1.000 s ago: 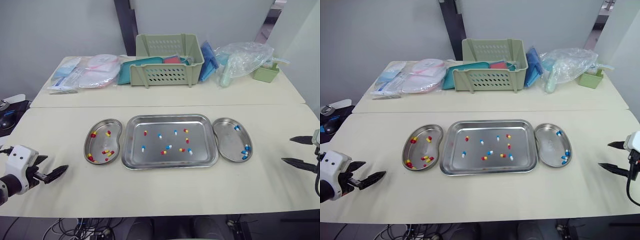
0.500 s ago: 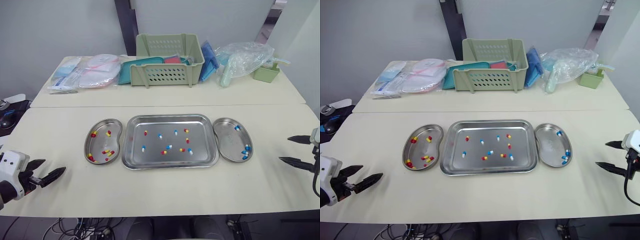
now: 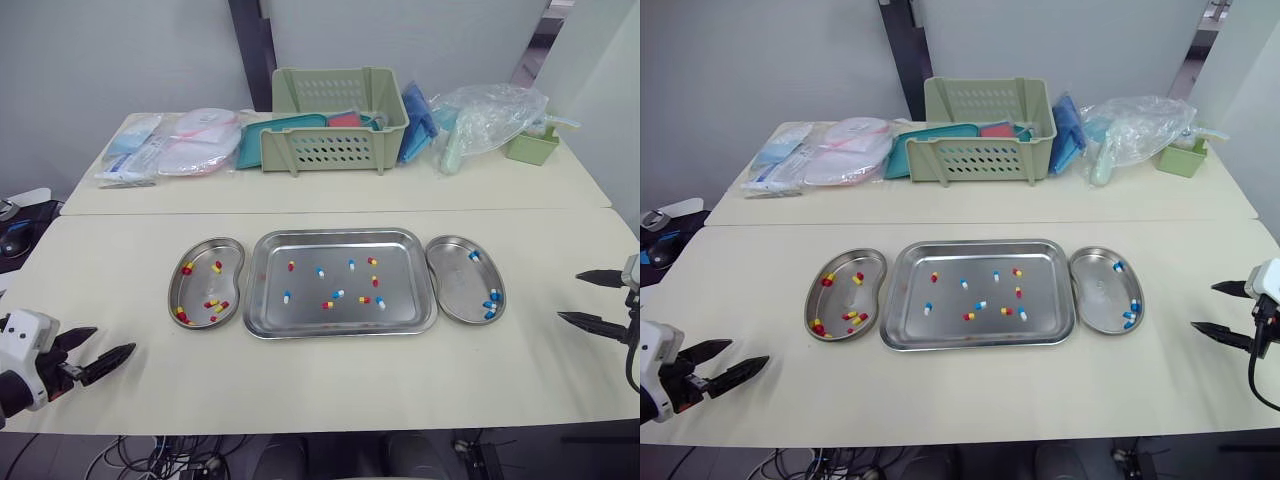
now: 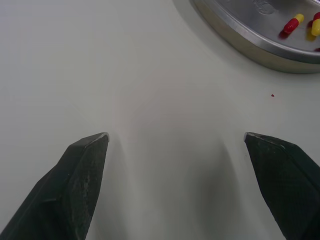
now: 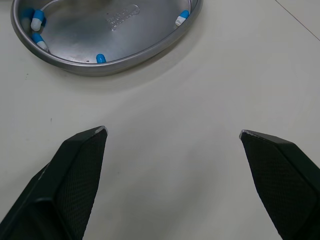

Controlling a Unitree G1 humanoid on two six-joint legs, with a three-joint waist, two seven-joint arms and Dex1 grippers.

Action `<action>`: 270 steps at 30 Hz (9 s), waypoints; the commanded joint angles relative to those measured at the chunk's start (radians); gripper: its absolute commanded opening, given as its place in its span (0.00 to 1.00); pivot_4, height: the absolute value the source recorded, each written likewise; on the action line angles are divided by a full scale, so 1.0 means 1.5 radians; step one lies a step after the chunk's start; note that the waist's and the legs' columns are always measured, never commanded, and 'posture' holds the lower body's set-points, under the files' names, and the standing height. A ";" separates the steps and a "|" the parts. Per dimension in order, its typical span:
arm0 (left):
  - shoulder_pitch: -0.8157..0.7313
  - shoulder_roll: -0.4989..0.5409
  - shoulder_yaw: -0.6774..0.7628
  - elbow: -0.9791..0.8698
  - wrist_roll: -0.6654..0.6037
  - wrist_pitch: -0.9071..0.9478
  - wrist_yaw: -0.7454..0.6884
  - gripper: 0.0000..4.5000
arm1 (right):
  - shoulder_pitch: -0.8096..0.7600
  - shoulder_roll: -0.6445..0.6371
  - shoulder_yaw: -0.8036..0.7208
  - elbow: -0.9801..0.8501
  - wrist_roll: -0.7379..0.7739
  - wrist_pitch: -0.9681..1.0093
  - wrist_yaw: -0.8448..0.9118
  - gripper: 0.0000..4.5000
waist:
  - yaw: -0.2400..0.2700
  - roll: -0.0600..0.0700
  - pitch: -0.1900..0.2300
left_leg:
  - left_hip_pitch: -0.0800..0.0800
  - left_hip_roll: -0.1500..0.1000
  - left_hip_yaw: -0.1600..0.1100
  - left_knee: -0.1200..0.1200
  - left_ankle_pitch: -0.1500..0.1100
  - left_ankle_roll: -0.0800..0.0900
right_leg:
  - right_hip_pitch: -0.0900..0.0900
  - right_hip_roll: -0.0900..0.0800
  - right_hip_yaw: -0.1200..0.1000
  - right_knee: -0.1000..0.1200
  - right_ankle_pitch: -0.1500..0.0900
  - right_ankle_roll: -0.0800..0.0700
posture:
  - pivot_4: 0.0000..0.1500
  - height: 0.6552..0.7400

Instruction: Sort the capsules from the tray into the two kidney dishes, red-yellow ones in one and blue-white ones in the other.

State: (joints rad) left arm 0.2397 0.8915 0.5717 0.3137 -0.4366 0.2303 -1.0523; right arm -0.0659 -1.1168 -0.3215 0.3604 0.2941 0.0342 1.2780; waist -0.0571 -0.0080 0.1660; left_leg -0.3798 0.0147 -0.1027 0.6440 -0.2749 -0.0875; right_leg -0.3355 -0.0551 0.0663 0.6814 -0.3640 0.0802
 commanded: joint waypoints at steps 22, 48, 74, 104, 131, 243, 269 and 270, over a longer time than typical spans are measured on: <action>0.179 -0.058 0.047 -0.260 -0.095 0.074 -0.053 1.00 | 0.015 -0.009 -0.022 -0.012 0.007 -0.004 0.005 1.00 | 0.000 -0.001 0.001 | 0.000 0.000 0.000 0.000 0.000 0.000 | 0.000 0.000 0.000 0.000 0.000 0.000 | 1.00 1.00; 0.122 -0.301 -0.144 -0.402 -0.074 -0.161 -0.021 1.00 | 0.069 -0.011 -0.040 -0.006 0.002 -0.054 0.001 1.00 | 0.005 -0.001 0.001 | 0.000 0.000 0.002 0.001 0.000 0.000 | 0.001 0.000 0.001 -0.001 0.000 0.000 | 1.00 1.00; 0.083 -0.296 -0.196 -0.289 -0.059 -0.280 -0.054 1.00 | 0.091 -0.026 -0.072 -0.016 0.008 -0.054 0.009 1.00 | 0.006 -0.001 0.001 | 0.000 0.000 0.002 0.001 0.000 0.000 | 0.002 0.000 0.001 -0.001 0.000 0.000 | 1.00 1.00; 0.064 -0.277 -0.219 -0.344 -0.078 -0.227 -0.011 1.00 | -0.363 0.369 0.455 -0.447 0.016 0.356 -0.248 0.81 | 0.015 -0.002 0.002 | -0.002 0.000 -0.003 0.001 0.000 0.000 | -0.001 0.000 -0.002 -0.001 0.000 0.000 | 1.00 1.00; 0.052 -0.264 -0.227 -0.386 -0.079 -0.173 0.011 1.00 | -0.468 0.665 0.601 -0.087 -0.208 0.261 -0.327 0.58 | -0.001 -0.002 0.002 | -0.001 0.000 -0.004 0.001 0.000 0.000 | -0.002 0.000 -0.002 0.000 0.000 0.000 | 1.00 1.00; 0.050 -0.196 -0.133 -0.350 -0.078 -0.121 0.105 1.00 | 0.198 0.141 -0.173 -0.518 0.055 0.230 -0.176 0.99 | 0.016 -0.004 0.005 | -0.001 0.000 -0.003 0.000 0.000 0.000 | 0.000 0.000 -0.002 -0.001 0.000 0.000 | 1.00 1.00; 0.098 -0.038 0.116 -0.010 -0.044 -0.072 0.050 1.00 | 0.274 0.057 -0.208 -0.331 0.050 0.069 0.051 0.99 | 0.016 -0.008 0.010 | -0.001 0.000 -0.002 -0.001 0.000 0.000 | 0.000 0.000 -0.002 -0.002 0.000 0.000 | 1.00 1.00; 0.099 -0.038 0.116 -0.012 -0.044 -0.070 0.048 1.00 | 0.275 0.059 -0.208 -0.337 0.052 0.070 0.052 0.99 | 0.016 -0.008 0.010 | -0.001 0.000 -0.002 -0.001 0.000 0.000 | 0.000 0.000 -0.002 -0.002 0.000 0.000 | 1.00 1.00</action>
State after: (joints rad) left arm 0.3811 0.8105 0.7130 0.3097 -0.4991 0.1262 -0.9737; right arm 0.3430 -1.0293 -0.6152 -0.1184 0.3468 0.1426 1.3510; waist -0.0327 -0.0198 0.1805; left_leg -0.3817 0.0149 -0.1054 0.6430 -0.2751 -0.0875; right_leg -0.3349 -0.0550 0.0631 0.6788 -0.3643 0.0796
